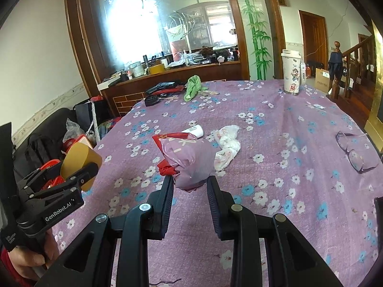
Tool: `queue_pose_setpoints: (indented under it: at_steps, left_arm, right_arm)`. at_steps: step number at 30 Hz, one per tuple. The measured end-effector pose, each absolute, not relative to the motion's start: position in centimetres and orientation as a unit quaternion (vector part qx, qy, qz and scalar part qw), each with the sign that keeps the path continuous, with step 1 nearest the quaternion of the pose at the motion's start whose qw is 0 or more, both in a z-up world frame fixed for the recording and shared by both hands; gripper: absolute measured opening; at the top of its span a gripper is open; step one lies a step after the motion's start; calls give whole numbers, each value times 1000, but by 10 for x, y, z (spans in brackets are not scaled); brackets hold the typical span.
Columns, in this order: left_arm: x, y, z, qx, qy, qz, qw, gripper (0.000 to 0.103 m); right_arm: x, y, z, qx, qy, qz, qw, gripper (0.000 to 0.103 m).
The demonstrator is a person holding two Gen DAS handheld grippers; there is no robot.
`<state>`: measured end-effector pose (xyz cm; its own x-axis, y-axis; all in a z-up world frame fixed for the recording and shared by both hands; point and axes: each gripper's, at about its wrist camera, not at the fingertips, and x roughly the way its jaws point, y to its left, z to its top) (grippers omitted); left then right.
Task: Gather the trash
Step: 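Carry the yellow container and pink bag in both tools over the red basket, then open both tools to drop the yellow container and pink bag into the basket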
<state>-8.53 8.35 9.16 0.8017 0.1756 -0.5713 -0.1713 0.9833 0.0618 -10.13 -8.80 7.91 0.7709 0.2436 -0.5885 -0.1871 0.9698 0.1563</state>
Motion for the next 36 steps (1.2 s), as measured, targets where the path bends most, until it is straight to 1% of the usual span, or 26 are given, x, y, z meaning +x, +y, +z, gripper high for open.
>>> queue_pose_setpoints:
  at_steps: [10,17,28,36]
  left_arm:
    - [-103,118,96,-26,290,109,950,67]
    - [-126,163,101,-55,282,134,948,67]
    - [-180,282,107,-109,269,241,926,67]
    - [-217,367,92,-156,274,312,896,67]
  right_arm:
    - [-96,-55,74,22,339,137,931,31]
    - [-89,-4,74,-11,360,186,914,31]
    - [-78,131,88,-66,373,303,874,31]
    - [-64,239,79,-92,396,371,835,31]
